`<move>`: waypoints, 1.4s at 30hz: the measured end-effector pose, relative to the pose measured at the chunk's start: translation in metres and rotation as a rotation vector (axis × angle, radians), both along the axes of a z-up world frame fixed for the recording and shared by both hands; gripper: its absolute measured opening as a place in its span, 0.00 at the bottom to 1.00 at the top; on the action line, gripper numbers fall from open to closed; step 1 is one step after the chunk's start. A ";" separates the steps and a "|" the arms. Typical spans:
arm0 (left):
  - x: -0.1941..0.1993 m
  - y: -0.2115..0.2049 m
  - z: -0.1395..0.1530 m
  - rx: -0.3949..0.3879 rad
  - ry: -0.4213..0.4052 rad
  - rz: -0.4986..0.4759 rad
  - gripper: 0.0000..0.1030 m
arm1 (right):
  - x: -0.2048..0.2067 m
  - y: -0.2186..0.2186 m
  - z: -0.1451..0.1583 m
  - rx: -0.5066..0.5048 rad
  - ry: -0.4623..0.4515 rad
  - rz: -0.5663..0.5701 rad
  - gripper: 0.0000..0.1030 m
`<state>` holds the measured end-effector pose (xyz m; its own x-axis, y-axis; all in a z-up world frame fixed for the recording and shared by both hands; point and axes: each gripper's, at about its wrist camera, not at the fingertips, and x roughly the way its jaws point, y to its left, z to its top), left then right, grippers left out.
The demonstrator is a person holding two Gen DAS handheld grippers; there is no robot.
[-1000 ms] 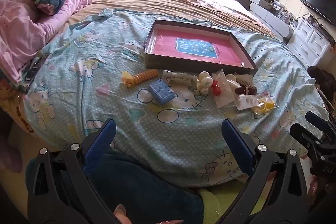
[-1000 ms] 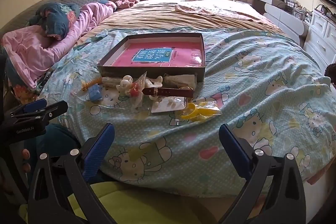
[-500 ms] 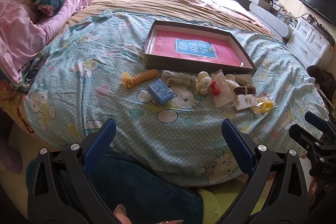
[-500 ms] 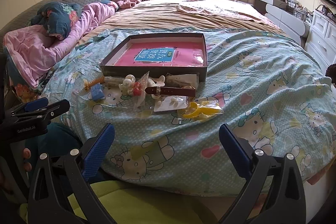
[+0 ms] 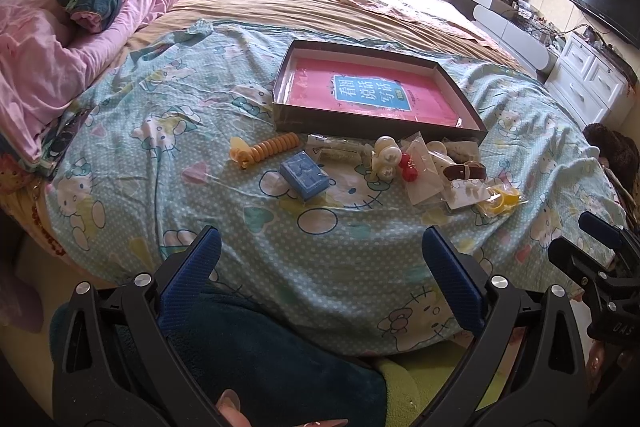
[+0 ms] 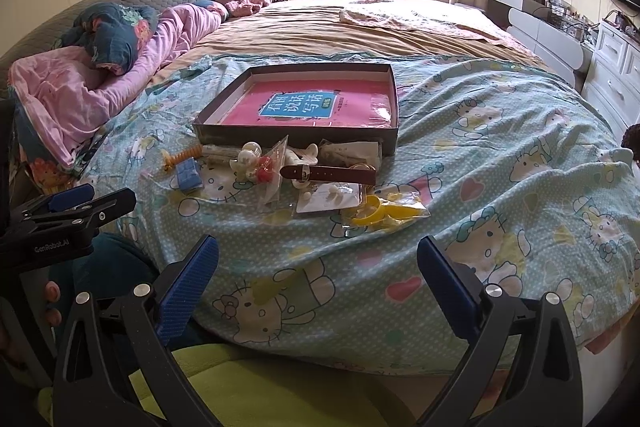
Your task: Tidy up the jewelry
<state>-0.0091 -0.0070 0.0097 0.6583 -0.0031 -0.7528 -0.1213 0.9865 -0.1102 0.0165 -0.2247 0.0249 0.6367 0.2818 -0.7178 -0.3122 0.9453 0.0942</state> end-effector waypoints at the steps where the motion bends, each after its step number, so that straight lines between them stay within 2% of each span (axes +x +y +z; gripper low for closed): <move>1: 0.000 0.001 0.000 0.000 0.000 -0.001 0.92 | 0.000 0.001 0.000 0.000 0.000 0.001 0.96; 24: 0.002 0.006 -0.002 0.001 0.006 0.004 0.92 | 0.001 0.008 0.000 0.004 0.001 0.011 0.96; 42: 0.013 0.026 -0.013 -0.001 0.051 0.065 0.92 | 0.025 0.020 -0.005 -0.008 0.006 0.061 0.96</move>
